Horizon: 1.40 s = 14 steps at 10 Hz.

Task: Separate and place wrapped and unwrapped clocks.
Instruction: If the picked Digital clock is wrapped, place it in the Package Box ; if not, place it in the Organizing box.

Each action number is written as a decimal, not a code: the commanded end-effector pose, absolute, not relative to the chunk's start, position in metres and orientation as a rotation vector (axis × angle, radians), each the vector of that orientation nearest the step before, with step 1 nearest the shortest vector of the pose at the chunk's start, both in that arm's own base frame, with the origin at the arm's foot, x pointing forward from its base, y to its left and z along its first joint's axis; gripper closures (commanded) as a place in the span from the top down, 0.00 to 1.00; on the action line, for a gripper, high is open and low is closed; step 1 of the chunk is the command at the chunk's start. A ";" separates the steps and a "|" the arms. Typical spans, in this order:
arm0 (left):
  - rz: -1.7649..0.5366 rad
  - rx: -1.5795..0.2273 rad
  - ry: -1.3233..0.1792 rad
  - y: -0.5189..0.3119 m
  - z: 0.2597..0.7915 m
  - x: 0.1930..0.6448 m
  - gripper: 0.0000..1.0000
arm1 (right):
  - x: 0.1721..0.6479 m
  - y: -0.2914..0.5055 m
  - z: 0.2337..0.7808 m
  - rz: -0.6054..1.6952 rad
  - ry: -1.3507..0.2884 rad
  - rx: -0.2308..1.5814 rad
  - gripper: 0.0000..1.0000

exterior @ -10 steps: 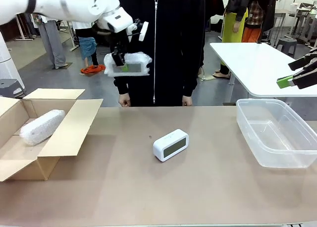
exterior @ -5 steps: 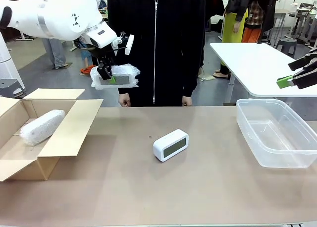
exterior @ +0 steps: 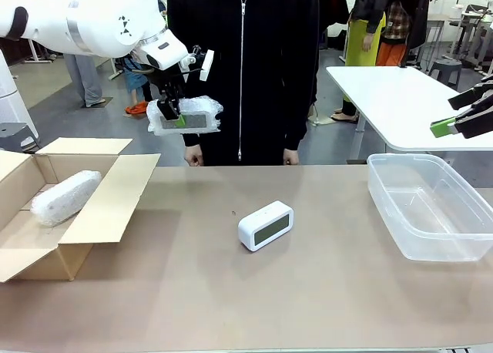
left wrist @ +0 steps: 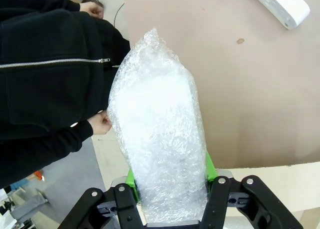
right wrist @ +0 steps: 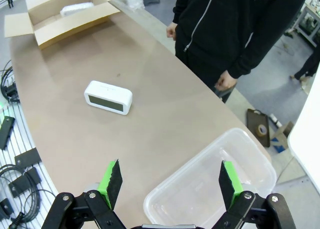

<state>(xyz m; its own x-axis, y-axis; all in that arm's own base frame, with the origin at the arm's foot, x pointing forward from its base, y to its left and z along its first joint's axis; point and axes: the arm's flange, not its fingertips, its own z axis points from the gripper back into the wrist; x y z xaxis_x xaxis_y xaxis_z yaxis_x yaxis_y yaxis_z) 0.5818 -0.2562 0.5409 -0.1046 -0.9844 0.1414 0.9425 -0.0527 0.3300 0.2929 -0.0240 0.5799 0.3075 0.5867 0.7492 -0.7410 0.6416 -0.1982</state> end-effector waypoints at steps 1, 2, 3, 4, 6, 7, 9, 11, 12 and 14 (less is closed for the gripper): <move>-1.623 0.153 -0.376 -0.256 0.545 0.584 0.53 | 0.294 -0.024 0.578 0.886 -0.898 0.220 1.00; -1.632 0.137 -0.389 -0.256 0.541 0.582 0.54 | 0.294 -0.024 0.578 0.886 -0.898 0.220 1.00; -1.637 0.159 -0.346 -0.244 0.543 0.578 0.54 | 0.294 -0.024 0.578 0.886 -0.898 0.220 1.00; -1.641 0.175 -0.315 -0.229 0.546 0.572 0.54 | 0.294 -0.024 0.578 0.886 -0.898 0.220 1.00; -1.652 0.170 -0.260 -0.186 0.549 0.558 0.54 | 0.294 -0.024 0.578 0.886 -0.898 0.220 1.00; -1.643 0.160 -0.258 -0.168 0.550 0.552 0.54 | 0.294 -0.024 0.578 0.886 -0.898 0.220 1.00; -1.619 0.161 -0.274 -0.132 0.556 0.541 0.54 | 0.294 -0.024 0.578 0.886 -0.898 0.220 1.00; -1.540 0.138 -0.340 -0.090 0.562 0.533 0.54 | 0.294 -0.024 0.578 0.886 -0.898 0.220 1.00; -1.488 0.143 -0.368 -0.071 0.564 0.529 0.54 | 0.294 -0.024 0.578 0.886 -0.898 0.220 1.00; -1.439 0.135 -0.392 -0.037 0.555 0.519 0.54 | 0.294 -0.024 0.578 0.886 -0.898 0.220 1.00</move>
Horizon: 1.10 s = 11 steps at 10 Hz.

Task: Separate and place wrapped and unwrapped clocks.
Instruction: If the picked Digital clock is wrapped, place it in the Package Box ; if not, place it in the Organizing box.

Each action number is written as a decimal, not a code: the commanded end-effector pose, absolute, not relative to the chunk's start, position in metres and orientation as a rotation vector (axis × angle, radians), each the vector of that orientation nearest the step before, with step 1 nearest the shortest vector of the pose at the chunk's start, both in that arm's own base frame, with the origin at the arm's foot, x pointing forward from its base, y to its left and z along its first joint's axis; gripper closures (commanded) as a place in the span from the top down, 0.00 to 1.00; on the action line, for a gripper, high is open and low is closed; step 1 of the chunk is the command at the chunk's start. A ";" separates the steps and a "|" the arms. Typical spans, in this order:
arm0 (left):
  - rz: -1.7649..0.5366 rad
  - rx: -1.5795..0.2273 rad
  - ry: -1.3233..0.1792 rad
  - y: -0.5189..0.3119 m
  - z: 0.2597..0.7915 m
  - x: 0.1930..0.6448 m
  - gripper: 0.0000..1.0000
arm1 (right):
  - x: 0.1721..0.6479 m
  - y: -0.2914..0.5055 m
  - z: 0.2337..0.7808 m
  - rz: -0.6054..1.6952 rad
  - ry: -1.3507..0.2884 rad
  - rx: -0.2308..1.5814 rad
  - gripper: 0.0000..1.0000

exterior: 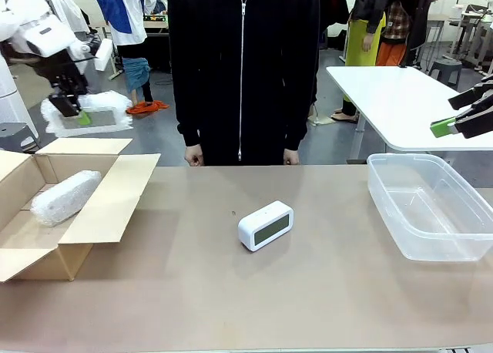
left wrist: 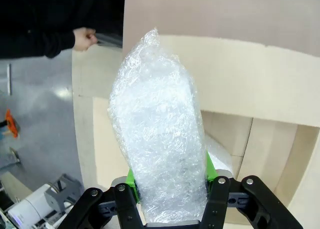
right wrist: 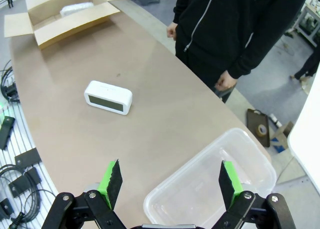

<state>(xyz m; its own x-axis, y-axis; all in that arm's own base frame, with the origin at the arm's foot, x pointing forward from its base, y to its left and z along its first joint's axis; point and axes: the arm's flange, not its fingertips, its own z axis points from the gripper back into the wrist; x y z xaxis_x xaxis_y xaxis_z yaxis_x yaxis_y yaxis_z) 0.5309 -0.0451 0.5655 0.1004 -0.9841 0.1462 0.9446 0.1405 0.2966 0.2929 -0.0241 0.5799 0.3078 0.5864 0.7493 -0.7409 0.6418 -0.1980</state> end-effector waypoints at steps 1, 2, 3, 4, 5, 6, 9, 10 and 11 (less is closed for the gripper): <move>-1.397 0.129 -0.403 -0.025 0.548 0.515 0.54 | 0.294 -0.024 0.578 0.886 -0.898 0.220 1.00; -1.311 0.117 -0.427 -0.016 0.541 0.510 0.54 | 0.294 -0.024 0.578 0.886 -0.898 0.220 1.00; -1.214 0.117 -0.451 -0.010 0.534 0.505 0.54 | 0.294 -0.024 0.578 0.886 -0.898 0.220 1.00; -1.084 0.104 -0.484 -0.003 0.527 0.500 0.54 | 0.294 -0.024 0.578 0.886 -0.898 0.220 1.00; -0.961 0.088 -0.492 0.002 0.521 0.497 0.54 | 0.294 -0.024 0.578 0.886 -0.898 0.220 1.00; -0.908 0.088 -0.494 0.004 0.516 0.494 0.54 | 0.294 -0.024 0.578 0.886 -0.898 0.220 1.00; -1.041 0.082 -0.502 -0.004 0.496 0.489 0.54 | 0.294 -0.024 0.578 0.886 -0.898 0.220 1.00; -1.099 0.084 -0.497 -0.004 0.484 0.488 0.54 | 0.294 -0.024 0.578 0.886 -0.898 0.220 1.00; -1.083 0.065 -0.481 0.000 0.472 0.489 0.54 | 0.294 -0.024 0.578 0.886 -0.898 0.220 1.00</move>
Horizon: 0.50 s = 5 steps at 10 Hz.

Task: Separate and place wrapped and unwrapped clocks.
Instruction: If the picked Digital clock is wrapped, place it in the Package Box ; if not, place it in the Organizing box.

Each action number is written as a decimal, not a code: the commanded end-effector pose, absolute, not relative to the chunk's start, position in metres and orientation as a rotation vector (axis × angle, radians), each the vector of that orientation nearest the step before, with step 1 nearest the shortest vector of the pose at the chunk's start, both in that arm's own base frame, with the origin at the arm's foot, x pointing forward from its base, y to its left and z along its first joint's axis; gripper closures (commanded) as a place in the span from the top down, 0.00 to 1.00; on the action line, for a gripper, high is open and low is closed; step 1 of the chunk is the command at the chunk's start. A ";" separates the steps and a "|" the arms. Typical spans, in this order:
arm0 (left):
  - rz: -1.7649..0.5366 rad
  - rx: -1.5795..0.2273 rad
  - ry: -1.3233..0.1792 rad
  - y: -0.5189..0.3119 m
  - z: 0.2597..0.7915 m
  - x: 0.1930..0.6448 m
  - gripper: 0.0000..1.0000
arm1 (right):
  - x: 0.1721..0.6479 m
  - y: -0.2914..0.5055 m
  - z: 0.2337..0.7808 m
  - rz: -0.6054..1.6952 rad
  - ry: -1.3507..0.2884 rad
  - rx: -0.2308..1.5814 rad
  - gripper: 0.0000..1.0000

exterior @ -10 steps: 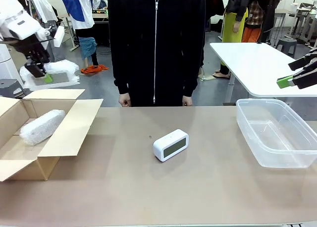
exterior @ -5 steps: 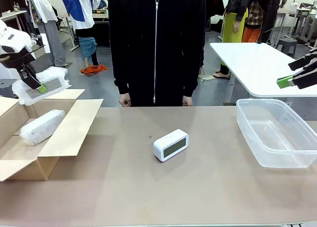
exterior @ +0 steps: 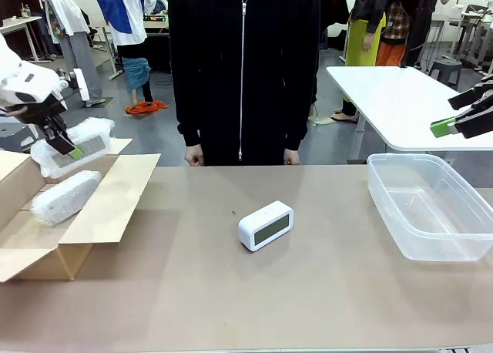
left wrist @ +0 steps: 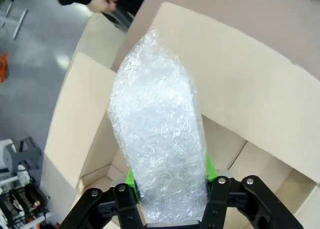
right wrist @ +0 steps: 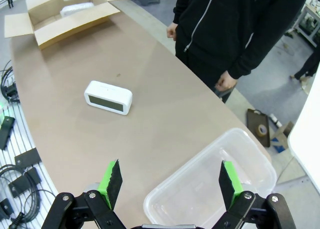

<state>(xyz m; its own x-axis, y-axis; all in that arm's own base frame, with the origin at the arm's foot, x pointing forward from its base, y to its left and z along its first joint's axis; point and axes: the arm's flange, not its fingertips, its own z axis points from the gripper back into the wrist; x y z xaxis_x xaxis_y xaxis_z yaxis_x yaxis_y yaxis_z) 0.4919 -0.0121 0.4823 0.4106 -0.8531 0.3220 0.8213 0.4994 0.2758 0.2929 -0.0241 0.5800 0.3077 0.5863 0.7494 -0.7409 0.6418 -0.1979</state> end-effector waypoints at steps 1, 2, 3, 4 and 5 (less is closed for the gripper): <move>-1.072 0.061 -0.467 0.003 0.462 0.487 0.54 | 0.294 -0.024 0.578 0.886 -0.898 0.220 1.00; -1.039 0.054 -0.449 0.006 0.450 0.485 0.54 | 0.294 -0.024 0.578 0.886 -0.898 0.220 1.00; -1.006 0.045 -0.437 0.007 0.442 0.483 0.54 | 0.294 -0.024 0.578 0.886 -0.898 0.220 1.00; -0.974 0.033 -0.447 0.010 0.436 0.480 0.54 | 0.294 -0.024 0.578 0.886 -0.898 0.220 1.00; -0.932 0.028 -0.455 0.012 0.433 0.475 0.54 | 0.294 -0.024 0.578 0.886 -0.898 0.220 1.00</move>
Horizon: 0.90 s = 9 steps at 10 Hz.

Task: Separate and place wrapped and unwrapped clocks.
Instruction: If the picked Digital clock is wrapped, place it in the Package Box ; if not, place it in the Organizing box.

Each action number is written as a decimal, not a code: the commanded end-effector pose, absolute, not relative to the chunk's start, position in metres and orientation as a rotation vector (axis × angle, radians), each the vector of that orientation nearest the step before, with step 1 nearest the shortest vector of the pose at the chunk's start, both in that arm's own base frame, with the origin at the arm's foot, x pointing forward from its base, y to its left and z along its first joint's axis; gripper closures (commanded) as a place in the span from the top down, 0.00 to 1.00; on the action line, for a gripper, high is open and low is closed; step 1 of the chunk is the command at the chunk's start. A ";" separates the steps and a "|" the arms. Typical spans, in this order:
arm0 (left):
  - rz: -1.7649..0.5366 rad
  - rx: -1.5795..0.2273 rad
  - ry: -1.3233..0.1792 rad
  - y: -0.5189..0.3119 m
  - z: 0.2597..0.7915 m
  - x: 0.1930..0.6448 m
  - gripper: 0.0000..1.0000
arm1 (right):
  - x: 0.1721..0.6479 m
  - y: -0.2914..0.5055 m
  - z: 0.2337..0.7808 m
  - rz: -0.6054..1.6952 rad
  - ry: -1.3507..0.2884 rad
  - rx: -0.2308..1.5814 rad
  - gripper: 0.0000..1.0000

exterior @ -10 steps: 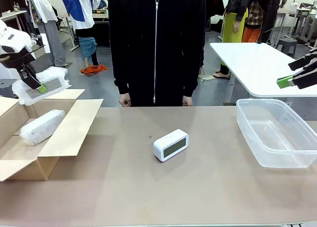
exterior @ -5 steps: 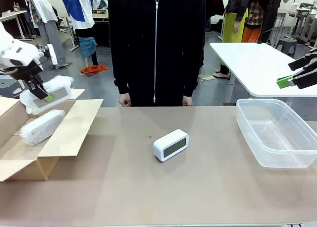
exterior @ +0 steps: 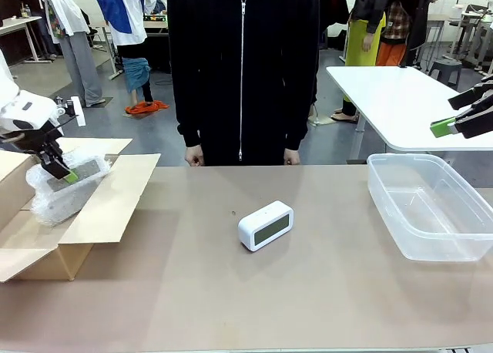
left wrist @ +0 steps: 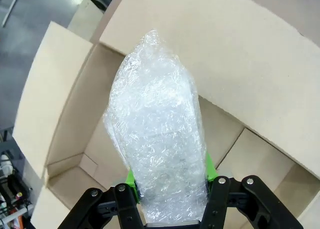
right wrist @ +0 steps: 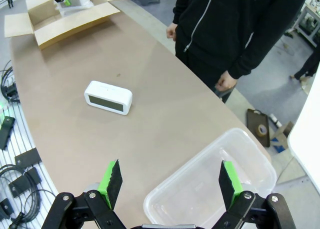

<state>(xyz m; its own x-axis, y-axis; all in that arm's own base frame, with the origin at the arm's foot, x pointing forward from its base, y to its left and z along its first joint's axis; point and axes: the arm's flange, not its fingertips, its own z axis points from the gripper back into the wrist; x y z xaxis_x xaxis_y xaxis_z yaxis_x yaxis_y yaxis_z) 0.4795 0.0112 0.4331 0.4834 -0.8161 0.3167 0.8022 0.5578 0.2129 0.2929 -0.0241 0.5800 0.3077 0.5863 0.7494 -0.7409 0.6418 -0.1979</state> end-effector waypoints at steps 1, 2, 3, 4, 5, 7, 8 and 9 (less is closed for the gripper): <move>-0.905 0.021 -0.456 0.017 0.430 0.469 0.54 | 0.294 -0.024 0.578 0.886 -0.898 0.220 1.00; -0.889 0.020 -0.448 0.022 0.428 0.466 0.54 | 0.294 -0.024 0.578 0.886 -0.898 0.220 1.00; -0.882 0.025 -0.441 0.025 0.427 0.465 0.54 | 0.294 -0.024 0.578 0.886 -0.898 0.220 1.00; -0.877 0.026 -0.433 0.025 0.426 0.465 0.54 | 0.294 -0.024 0.578 0.886 -0.898 0.220 1.00; -0.882 0.021 -0.424 0.024 0.424 0.466 0.54 | 0.294 -0.024 0.578 0.886 -0.898 0.220 1.00; -0.884 0.014 -0.412 0.024 0.420 0.466 0.54 | 0.294 -0.024 0.578 0.886 -0.898 0.220 1.00; -0.881 0.013 -0.408 0.025 0.418 0.466 0.54 | 0.294 -0.024 0.578 0.886 -0.898 0.220 1.00; -0.887 0.020 -0.412 0.025 0.420 0.466 0.54 | 0.294 -0.024 0.578 0.886 -0.898 0.220 1.00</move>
<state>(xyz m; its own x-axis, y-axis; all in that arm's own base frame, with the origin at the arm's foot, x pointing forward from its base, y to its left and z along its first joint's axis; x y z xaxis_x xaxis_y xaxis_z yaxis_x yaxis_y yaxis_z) 0.4681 0.0237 0.4189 0.5570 -0.7606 0.3336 0.7556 0.6308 0.1764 0.2929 -0.0241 0.5800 0.3077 0.5862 0.7494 -0.7409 0.6418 -0.1978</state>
